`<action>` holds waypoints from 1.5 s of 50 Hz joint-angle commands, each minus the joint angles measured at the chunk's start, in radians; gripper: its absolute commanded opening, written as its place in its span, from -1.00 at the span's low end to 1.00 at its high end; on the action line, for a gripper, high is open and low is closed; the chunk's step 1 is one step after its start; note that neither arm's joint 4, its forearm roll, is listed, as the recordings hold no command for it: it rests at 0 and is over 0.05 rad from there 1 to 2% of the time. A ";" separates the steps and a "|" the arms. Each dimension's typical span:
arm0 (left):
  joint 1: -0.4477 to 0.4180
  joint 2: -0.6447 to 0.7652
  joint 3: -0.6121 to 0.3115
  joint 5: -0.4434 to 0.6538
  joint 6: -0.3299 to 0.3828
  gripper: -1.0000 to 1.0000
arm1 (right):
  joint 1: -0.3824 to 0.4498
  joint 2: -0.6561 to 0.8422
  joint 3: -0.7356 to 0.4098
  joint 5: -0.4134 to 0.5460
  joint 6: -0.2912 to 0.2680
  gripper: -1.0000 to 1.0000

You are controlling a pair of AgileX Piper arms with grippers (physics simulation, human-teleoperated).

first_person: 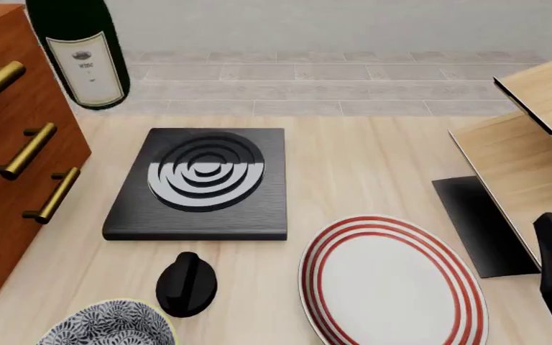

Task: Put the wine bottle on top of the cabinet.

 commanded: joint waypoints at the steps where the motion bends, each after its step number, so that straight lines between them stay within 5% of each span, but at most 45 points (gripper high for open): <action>1: 0.069 0.046 -0.126 0.073 0.069 -1.00 | 0.000 0.000 -0.001 0.003 0.002 1.00; 7: 0.121 0.099 -0.266 0.134 0.052 -1.00 | 0.001 0.000 0.002 0.001 0.001 1.00; 32: 0.333 0.206 -0.523 0.214 -0.003 -1.00 | 0.001 0.000 0.003 0.001 0.000 1.00; 39: 0.401 0.270 -0.658 0.263 -0.042 -1.00 | 0.000 0.000 0.003 0.000 -0.002 1.00; 45: 0.503 0.288 -0.661 0.245 -0.043 -1.00 | 0.001 0.000 0.004 -0.001 -0.002 1.00; 56: 0.574 0.262 -0.529 0.161 -0.026 -1.00 | -0.001 0.000 0.004 -0.002 -0.005 1.00; 63: 0.673 0.313 -0.583 0.153 -0.062 -1.00 | -0.001 0.000 0.002 0.001 -0.004 1.00; 66: 0.693 0.306 -0.545 0.131 -0.017 -1.00 | -0.001 0.000 0.003 0.001 -0.004 1.00; 69: 0.732 0.331 -0.588 0.138 -0.066 -1.00 | -0.002 0.000 0.001 0.003 -0.003 1.00; 75: 0.797 0.320 -0.494 0.070 -0.054 -1.00 | -0.002 0.000 -0.003 0.007 -0.002 1.00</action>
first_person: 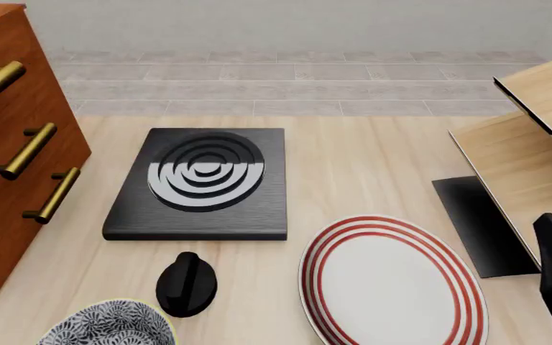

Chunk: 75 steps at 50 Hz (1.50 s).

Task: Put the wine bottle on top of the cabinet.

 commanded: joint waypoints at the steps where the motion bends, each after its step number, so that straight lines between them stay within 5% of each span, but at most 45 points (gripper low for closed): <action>1: 0.118 -0.007 0.091 -0.092 0.041 -1.00 | -0.001 0.000 -0.002 0.003 0.000 1.00; 2: 0.130 -0.021 0.135 -0.119 0.079 -1.00 | 0.000 0.000 0.000 0.001 0.000 1.00; 21: 0.177 -0.079 0.434 -0.287 0.052 -1.00 | -0.002 0.000 0.012 -0.017 -0.004 1.00; 39: 0.182 -0.111 0.550 -0.346 0.046 -1.00 | -0.004 0.000 0.005 -0.013 -0.004 1.00; 40: 0.181 -0.111 0.551 -0.348 0.046 1.00 | -0.004 0.000 0.005 -0.013 -0.004 1.00; 69: 0.156 -0.186 0.605 -0.389 0.085 1.00 | -0.005 0.000 0.003 -0.013 -0.008 1.00; 75: 0.153 -0.213 0.544 -0.358 0.081 1.00 | -0.005 0.000 0.002 -0.012 -0.009 1.00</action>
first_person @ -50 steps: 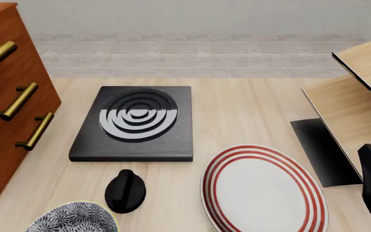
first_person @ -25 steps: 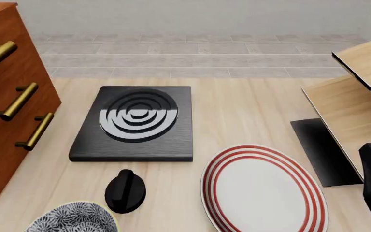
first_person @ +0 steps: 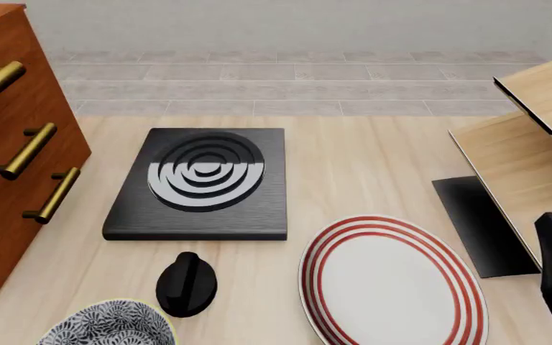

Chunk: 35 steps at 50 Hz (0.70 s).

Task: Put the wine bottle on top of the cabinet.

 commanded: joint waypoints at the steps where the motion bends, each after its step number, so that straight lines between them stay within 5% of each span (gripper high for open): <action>1: -0.017 -0.048 -0.036 0.023 0.004 1.00 | -0.001 0.000 -0.001 0.000 -0.002 1.00; 26: -0.134 -0.234 -0.018 0.090 -0.024 1.00 | 0.000 0.000 -0.002 0.001 -0.003 1.00; 35: -0.147 -0.317 0.060 0.075 -0.030 1.00 | 0.000 0.000 -0.001 0.000 -0.004 1.00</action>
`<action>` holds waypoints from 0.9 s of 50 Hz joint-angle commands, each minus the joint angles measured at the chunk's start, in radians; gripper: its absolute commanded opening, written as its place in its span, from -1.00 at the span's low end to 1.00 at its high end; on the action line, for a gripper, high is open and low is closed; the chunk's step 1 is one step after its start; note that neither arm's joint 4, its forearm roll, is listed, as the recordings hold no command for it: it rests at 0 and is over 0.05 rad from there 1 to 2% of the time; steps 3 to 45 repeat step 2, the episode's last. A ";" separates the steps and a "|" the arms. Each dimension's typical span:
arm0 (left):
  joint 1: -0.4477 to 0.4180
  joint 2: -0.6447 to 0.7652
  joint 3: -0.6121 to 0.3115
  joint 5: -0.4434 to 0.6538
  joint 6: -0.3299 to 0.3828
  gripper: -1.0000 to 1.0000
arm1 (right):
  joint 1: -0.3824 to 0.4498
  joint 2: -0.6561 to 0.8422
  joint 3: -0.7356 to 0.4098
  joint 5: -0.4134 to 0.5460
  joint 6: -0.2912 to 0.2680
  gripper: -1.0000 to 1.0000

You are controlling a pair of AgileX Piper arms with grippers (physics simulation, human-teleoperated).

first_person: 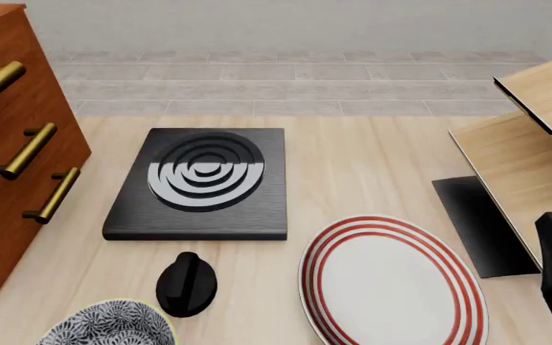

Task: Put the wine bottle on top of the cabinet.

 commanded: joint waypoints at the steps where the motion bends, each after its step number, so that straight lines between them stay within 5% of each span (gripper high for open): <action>1: -0.032 -0.114 0.088 -0.006 -0.023 1.00 | 0.001 0.000 0.001 0.000 -0.001 1.00; 45: -0.032 -0.121 0.098 -0.011 -0.025 1.00 | 0.001 0.000 0.000 0.000 -0.001 1.00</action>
